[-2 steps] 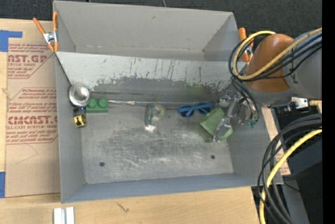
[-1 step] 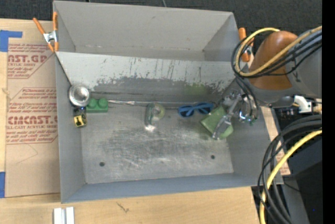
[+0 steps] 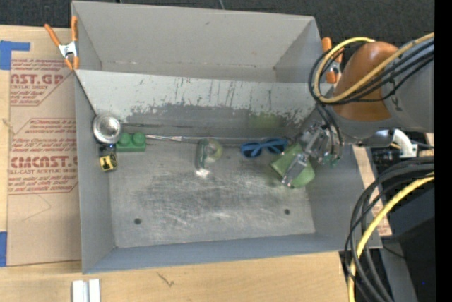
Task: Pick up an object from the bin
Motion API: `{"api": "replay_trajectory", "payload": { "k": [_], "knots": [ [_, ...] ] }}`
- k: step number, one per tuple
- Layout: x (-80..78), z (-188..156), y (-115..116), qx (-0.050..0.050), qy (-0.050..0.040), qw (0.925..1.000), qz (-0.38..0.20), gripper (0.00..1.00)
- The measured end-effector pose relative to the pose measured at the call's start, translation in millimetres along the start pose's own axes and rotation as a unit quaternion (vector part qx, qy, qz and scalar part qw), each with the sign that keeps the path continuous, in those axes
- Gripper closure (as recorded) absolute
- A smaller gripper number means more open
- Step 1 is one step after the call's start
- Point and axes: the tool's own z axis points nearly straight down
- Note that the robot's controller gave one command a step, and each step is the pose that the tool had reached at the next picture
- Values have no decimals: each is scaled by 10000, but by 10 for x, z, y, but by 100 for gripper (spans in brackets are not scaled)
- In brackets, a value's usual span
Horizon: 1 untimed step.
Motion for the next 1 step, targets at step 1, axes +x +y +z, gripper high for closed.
{"api": "replay_trajectory", "payload": {
  "k": [1],
  "knots": [
    [-14,229,64,-15,8,9919,1274,0]
  ]
}}
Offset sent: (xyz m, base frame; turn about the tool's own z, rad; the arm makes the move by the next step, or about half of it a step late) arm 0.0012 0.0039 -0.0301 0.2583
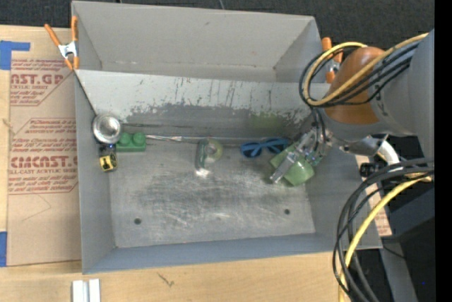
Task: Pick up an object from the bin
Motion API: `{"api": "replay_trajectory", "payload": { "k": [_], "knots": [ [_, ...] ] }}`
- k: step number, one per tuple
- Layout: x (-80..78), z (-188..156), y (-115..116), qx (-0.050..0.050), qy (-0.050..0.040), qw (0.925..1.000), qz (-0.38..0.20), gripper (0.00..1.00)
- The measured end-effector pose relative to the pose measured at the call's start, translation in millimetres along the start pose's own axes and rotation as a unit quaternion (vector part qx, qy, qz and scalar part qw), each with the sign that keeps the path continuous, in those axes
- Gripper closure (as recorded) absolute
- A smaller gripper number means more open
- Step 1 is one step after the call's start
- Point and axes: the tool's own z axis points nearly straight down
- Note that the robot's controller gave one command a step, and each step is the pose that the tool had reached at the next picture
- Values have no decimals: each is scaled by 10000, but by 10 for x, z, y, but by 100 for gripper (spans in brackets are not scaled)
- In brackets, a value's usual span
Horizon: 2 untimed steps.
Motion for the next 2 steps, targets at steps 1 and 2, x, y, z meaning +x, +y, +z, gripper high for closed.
{"api": "replay_trajectory", "payload": {
  "k": [1,2],
  "knots": [
    [-10,-25,10,12,-16,10000,-8,0],
    [-9,-33,13,16,-10,10000,-10,100]
  ]
}}
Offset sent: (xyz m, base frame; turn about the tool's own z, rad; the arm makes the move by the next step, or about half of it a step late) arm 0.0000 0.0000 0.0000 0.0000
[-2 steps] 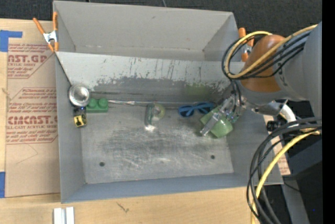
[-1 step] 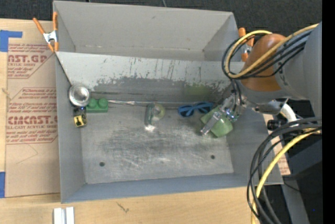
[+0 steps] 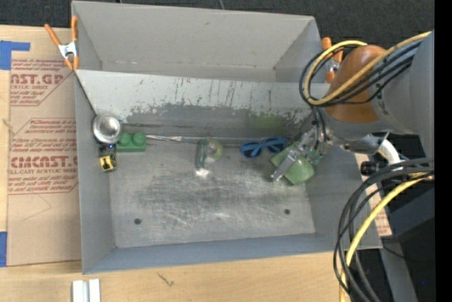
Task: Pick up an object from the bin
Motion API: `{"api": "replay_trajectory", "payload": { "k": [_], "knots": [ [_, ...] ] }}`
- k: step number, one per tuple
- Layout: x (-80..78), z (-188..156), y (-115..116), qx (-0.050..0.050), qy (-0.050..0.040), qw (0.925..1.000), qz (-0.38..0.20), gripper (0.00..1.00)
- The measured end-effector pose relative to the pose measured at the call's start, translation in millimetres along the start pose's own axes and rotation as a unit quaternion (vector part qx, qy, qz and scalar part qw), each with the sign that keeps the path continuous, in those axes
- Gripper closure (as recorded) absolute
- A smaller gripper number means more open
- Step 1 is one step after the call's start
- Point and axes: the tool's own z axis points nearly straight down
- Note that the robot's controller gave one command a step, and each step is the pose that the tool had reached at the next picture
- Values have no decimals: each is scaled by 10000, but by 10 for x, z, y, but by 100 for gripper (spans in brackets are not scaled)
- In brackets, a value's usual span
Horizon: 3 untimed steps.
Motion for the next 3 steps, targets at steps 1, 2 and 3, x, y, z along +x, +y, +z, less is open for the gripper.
{"api": "replay_trajectory", "payload": {
  "k": [1,2,3],
  "knots": [
    [-5,-233,6,-3,-9,10000,-4,100],
    [-7,-448,13,-5,-6,10000,-10,100],
    [-15,-1034,25,-15,-23,10000,-17,100]
  ]
}}
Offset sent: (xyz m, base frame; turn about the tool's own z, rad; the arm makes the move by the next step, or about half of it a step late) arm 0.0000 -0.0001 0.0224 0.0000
